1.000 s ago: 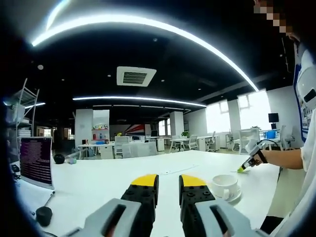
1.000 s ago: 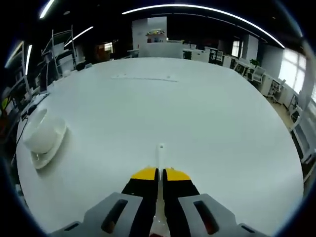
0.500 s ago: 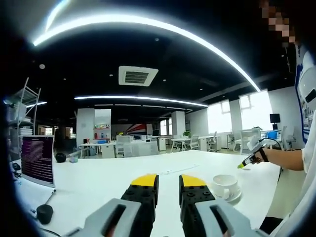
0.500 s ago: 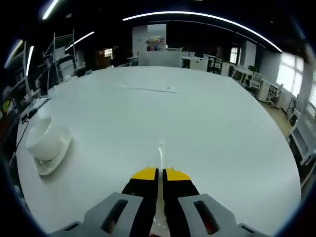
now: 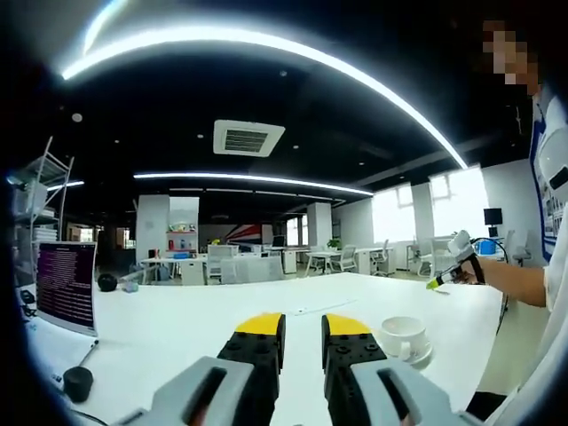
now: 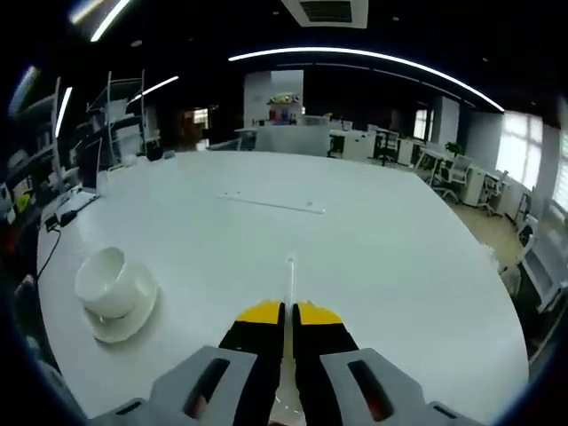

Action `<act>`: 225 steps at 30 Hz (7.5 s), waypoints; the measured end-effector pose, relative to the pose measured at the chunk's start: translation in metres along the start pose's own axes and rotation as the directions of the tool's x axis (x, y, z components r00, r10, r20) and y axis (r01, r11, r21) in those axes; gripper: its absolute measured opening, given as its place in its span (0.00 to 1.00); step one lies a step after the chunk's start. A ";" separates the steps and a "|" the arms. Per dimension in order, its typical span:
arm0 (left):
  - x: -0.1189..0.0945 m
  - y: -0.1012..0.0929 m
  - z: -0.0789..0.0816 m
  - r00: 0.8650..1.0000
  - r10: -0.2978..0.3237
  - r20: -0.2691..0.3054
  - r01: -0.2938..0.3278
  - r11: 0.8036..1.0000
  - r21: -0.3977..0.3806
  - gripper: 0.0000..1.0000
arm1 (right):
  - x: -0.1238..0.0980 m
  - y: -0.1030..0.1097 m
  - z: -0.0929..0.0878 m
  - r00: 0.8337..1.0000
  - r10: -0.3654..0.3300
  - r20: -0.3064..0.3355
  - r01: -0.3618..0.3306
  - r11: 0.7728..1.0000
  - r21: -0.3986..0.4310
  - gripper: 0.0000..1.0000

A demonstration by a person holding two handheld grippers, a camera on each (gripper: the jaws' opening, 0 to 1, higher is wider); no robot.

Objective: Tidy tabletop coffee trays, cups and spoons，present forward

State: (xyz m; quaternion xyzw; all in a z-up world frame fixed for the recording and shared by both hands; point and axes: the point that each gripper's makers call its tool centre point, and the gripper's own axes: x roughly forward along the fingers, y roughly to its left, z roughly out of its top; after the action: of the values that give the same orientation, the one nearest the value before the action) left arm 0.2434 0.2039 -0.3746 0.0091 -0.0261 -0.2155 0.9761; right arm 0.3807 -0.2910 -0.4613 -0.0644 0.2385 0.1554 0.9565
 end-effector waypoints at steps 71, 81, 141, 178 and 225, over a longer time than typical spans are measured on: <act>-0.018 -0.012 0.007 0.999 -0.022 -0.036 0.023 0.999 0.031 0.19 | 0.055 0.245 0.014 0.899 0.385 0.206 -0.353 0.919 -0.176 0.05; -0.020 -0.010 0.007 0.999 -0.015 -0.031 0.016 1.000 0.026 0.19 | 0.058 0.247 0.009 0.918 0.372 0.138 -0.335 0.913 -0.232 0.05; 0.003 0.004 -0.023 0.979 0.201 0.028 -0.198 0.976 -0.087 0.19 | -0.076 0.032 0.030 0.887 0.024 0.461 -0.016 1.000 -0.021 0.15; -0.010 0.025 -0.071 0.904 0.427 -0.017 -0.427 0.904 -0.028 0.27 | -0.103 0.000 -0.034 0.871 -0.069 0.487 -0.001 0.990 0.142 0.25; 0.016 0.012 -0.088 0.952 0.226 -0.207 -0.269 0.940 -0.211 0.27 | -0.074 0.038 -0.011 0.909 0.108 0.402 -0.205 0.957 0.207 0.28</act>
State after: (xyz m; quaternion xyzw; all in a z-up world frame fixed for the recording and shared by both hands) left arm 0.2673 0.2084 -0.4614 -0.0910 0.0868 -0.0906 0.9879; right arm 0.3013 -0.2774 -0.4377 0.1051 0.0670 0.2111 0.9695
